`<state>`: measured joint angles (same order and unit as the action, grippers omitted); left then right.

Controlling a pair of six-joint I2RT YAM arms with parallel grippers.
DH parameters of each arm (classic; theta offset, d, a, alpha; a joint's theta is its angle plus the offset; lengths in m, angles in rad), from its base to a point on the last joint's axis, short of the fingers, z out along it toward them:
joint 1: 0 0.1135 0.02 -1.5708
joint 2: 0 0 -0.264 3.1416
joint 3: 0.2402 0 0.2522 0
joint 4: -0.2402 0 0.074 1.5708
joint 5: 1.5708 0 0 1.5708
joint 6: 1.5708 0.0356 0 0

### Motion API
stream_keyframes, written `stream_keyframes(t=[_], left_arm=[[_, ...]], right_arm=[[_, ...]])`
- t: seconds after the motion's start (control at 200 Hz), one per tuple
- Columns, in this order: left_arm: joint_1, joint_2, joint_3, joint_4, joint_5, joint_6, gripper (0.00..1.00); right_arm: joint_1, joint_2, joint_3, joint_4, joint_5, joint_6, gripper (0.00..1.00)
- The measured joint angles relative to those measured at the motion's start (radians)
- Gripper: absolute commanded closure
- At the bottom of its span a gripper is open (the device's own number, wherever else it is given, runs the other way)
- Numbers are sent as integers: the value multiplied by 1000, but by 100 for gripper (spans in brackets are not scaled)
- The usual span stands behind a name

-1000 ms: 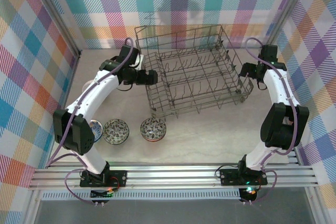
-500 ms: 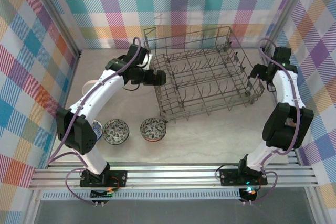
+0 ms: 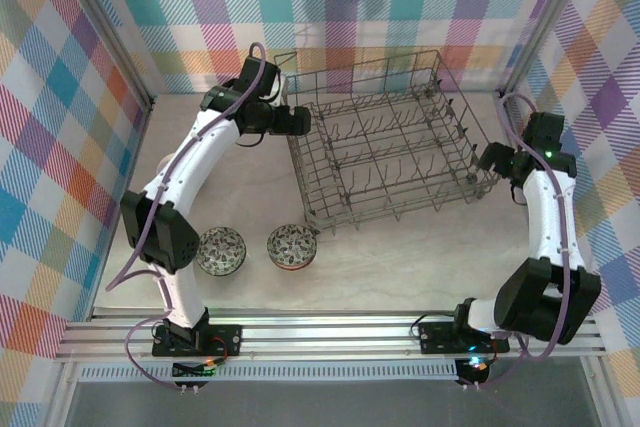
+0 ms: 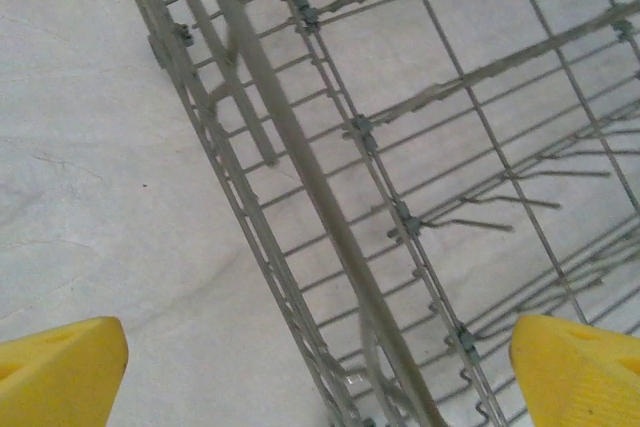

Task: Load the bowls into the dish rack

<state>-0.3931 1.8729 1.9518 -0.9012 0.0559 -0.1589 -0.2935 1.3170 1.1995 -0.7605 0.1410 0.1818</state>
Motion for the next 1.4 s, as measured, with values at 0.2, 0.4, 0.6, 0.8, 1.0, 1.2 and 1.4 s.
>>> stream_keyframes(t=[0.2, 0.4, 0.6, 0.8, 1.0, 1.2, 1.4], left_arm=[[14, 66, 31, -6, 57, -26, 25], [9, 61, 9, 13, 134, -75, 36], [-24, 26, -101, 42, 197, -115, 43], [-37, -75, -224, 98, 224, -154, 50], [-53, -155, -310, 128, 251, -183, 53], [-70, -193, -371, 183, 253, -228, 54], [-99, -237, -418, 195, 229, -274, 55]], right_arm=[[22, -69, -113, -26, -53, 38, 1], [72, -81, -168, 8, -114, 85, 1], [85, -34, -169, 53, -143, 100, 1], [85, 37, -135, 72, -143, 99, 1], [84, 107, -58, 89, -142, 99, 1], [58, 178, 13, 91, -146, 98, 1], [37, 244, 90, 90, -170, 92, 1]])
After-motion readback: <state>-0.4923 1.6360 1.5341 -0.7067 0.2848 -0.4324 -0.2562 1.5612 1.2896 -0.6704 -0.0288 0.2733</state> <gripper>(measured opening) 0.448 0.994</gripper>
